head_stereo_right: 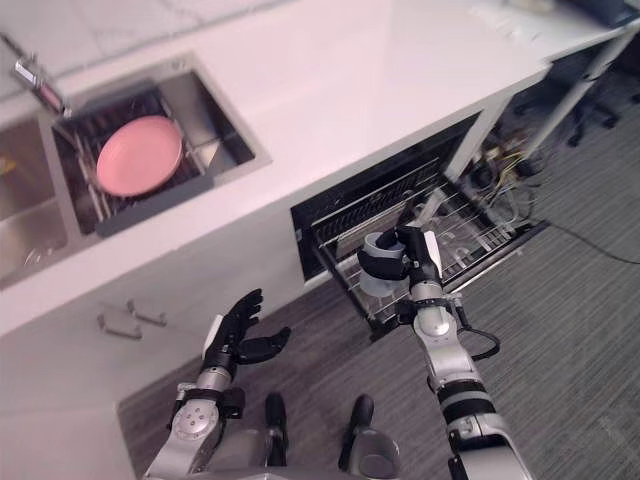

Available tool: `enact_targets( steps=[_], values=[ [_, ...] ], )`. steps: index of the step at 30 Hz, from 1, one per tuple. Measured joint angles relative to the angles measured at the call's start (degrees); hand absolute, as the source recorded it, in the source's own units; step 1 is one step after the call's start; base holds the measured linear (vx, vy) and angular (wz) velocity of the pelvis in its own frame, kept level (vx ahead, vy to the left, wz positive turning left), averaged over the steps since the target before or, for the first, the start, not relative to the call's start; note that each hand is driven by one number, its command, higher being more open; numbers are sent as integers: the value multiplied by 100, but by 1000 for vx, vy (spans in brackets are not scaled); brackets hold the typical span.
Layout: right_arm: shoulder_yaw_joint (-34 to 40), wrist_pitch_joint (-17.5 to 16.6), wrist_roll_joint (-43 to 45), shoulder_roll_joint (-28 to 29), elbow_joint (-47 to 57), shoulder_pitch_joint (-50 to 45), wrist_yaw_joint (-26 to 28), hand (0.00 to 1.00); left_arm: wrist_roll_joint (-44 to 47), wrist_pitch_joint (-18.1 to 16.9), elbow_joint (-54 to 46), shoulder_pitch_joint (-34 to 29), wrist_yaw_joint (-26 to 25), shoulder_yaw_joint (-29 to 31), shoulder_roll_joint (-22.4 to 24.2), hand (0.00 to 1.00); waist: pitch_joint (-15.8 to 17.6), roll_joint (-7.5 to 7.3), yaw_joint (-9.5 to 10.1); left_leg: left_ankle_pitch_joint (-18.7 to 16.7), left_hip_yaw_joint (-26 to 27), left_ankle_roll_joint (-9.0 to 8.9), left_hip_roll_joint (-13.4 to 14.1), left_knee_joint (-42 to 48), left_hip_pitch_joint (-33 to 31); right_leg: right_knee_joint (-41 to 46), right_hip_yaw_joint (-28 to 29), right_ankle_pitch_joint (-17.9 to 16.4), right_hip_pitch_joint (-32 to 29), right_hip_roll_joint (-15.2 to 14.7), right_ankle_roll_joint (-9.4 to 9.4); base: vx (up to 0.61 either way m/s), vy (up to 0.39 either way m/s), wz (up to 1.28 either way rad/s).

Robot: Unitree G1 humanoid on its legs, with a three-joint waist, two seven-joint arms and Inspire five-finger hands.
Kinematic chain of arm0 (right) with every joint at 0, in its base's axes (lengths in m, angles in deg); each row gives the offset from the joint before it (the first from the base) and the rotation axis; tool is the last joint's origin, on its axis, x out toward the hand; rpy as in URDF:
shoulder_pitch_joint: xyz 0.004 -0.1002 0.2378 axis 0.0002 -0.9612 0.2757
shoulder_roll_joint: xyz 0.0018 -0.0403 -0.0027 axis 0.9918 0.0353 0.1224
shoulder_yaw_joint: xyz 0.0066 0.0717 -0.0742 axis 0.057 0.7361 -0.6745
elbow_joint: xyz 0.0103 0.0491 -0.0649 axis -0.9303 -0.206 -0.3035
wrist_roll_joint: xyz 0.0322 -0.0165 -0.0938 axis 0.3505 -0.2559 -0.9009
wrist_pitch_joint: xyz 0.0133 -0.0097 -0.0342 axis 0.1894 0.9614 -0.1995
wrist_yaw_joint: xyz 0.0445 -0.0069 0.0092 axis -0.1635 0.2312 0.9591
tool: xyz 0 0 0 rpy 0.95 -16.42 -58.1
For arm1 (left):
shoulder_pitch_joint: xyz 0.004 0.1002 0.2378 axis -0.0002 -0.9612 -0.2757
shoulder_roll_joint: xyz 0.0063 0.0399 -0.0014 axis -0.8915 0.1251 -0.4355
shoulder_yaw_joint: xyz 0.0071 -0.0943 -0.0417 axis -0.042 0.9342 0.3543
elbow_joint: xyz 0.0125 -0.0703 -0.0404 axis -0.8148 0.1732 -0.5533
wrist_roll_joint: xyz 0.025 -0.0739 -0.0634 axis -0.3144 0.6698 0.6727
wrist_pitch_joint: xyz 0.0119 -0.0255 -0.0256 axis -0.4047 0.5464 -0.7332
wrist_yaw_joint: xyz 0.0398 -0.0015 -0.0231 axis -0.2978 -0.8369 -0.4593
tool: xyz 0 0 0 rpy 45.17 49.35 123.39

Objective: Walk over to the sink, pick up the cup, carry it to the dishwasher, place the cup inside the dishwasher, then close the dishwasher door

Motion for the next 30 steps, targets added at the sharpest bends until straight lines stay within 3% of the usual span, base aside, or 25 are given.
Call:
enact_targets(
  steps=[1, 6, 11, 12, 24, 30],
  values=[
    [0, 17, -200, -90, -241, 311, -54, 30, -2, -3, 161, 98, -96, 146, -70, 90, 198, 74, 35, 47, -80, 34, -17, 76, -206, 170, -93, -35, -179, -60, -14, -130, 14, 35],
    [22, 20, -598, -464, -1083, 1624, -351, 30, -14, -11, 554, 506, -320, 440, -159, 90, 645, 171, 113, 174, -217, 36, -31, 190, -653, 480, -190, -44, -631, -148, -58, -111, 15, 18],
    [187, 191, -875, -607, -1849, 2278, -535, 30, -12, -8, 1087, 904, -435, 438, -151, 90, 824, 243, 267, 292, -302, 50, -14, 244, -1042, 625, -254, -38, -1004, -164, -129, -72, 11, 9],
    [187, 228, -901, -598, -1869, 2279, -543, 90, -13, -8, 1139, 939, -465, 438, -142, 90, 845, 253, 271, 297, -303, 50, -11, 244, -1062, 636, -254, -41, -1028, -164, -134, 0, 0, 0],
    [552, 424, -1032, -341, -1954, 2309, -839, 90, -58, -11, 1397, 1173, -621, 433, -58, 90, 977, 315, 280, 336, -250, 15, 90, 241, -1121, 665, -134, -17, -1182, -59, -210, 0, -6, -6],
    [650, 470, -1036, -266, -633, 2060, -955, 90, -66, -8, 1396, 1163, -618, 433, 46, 90, 1069, 305, 251, 323, -141, -11, 133, 229, -866, 629, -42, -10, -975, -12, -223, 1, 8, -8]
  ],
)
